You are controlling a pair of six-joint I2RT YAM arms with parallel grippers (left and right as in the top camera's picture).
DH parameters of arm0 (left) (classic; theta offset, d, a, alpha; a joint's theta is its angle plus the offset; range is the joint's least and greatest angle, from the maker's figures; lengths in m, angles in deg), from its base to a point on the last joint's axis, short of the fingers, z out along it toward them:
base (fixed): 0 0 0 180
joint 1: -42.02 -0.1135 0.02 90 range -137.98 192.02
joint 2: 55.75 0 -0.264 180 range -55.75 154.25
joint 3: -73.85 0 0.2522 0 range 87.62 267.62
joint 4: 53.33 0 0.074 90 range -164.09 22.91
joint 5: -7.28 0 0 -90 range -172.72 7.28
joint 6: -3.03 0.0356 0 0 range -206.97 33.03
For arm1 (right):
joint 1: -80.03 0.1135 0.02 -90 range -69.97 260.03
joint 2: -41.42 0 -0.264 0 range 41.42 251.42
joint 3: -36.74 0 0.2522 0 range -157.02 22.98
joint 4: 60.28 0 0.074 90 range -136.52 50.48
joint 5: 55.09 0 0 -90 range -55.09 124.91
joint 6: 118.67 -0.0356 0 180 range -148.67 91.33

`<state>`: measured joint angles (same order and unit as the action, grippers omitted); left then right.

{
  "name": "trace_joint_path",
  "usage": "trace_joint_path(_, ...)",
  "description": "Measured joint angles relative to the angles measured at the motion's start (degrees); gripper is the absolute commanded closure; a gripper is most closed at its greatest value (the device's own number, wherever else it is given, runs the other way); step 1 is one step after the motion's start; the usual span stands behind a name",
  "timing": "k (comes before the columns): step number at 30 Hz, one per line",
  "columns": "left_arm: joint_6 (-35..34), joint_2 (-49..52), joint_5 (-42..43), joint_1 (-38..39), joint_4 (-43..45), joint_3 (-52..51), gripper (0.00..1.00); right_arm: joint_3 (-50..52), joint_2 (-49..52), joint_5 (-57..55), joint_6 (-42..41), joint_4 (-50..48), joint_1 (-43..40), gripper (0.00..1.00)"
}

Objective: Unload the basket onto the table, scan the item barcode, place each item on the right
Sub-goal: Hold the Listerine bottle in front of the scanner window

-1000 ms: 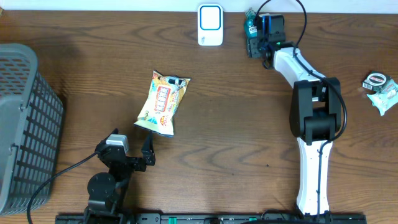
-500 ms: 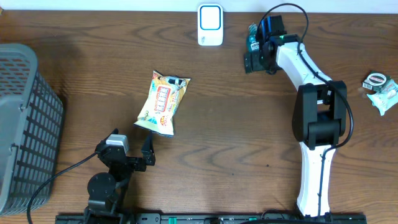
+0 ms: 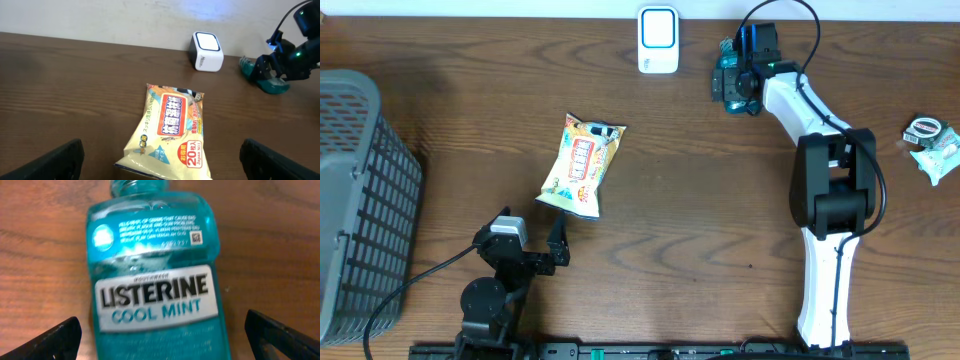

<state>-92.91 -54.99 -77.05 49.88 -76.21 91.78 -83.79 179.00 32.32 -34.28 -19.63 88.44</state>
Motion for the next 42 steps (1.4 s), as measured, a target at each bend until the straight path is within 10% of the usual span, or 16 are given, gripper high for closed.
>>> trace_joint_path(3,0.02,0.00,0.00,0.00,0.02,0.00,0.02,-0.33,1.31,0.17,0.68,-1.79,-0.04,0.10)
trace_joint_path(8,0.00,0.00,-0.02,0.00,0.00,0.00,0.02,-1.92,2.32,1.11,2.40,-1.14,-0.02,0.62)
trace_joint_path(12,0.02,0.00,0.00,0.00,0.02,0.00,0.02,-4.72,-0.17,-0.94,4.15,1.22,0.22,0.77)
trace_joint_path(39,0.00,0.00,0.00,0.00,0.00,0.00,0.02,-9.77,1.49,4.81,4.76,19.80,0.09,0.69)
trace_joint_path(42,0.00,0.00,0.00,0.00,0.00,0.00,0.02,-9.62,1.66,4.74,5.16,19.71,0.17,0.87)
